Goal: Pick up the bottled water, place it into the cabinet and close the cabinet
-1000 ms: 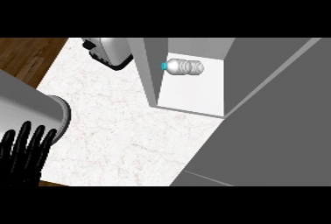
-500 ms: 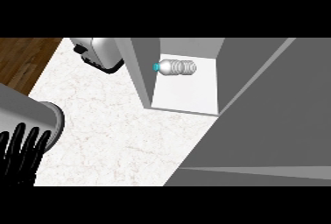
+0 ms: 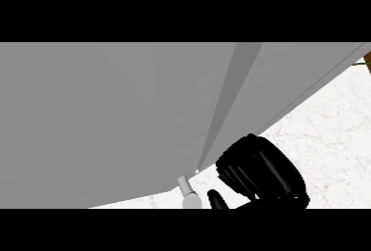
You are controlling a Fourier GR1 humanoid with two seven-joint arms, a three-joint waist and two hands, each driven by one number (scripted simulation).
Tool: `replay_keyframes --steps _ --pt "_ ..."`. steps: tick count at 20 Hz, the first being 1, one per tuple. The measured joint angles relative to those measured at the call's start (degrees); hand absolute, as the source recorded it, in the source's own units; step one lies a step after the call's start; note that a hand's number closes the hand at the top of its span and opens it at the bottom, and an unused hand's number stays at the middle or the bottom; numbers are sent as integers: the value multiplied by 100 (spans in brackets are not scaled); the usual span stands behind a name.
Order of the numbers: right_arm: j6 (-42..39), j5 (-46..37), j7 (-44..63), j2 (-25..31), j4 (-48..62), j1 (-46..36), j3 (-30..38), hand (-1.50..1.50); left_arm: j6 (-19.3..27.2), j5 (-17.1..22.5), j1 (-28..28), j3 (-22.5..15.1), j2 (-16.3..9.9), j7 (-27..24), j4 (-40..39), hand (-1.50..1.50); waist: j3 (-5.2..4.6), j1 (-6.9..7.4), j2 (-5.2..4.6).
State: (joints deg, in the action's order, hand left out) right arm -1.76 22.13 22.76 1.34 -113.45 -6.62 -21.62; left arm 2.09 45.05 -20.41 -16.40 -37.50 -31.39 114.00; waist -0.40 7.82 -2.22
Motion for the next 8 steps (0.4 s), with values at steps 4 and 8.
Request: replay_keyframes --steps 4,8 --pt "760 133 -56 -80 1058 -1202 325 150 -80 52 31 44 -3 8 -70 -150 14 45 13" --pt "1314 359 -228 -89 2184 -2337 549 150 -119 100 37 55 -1 63 -73 -150 47 -1 59"
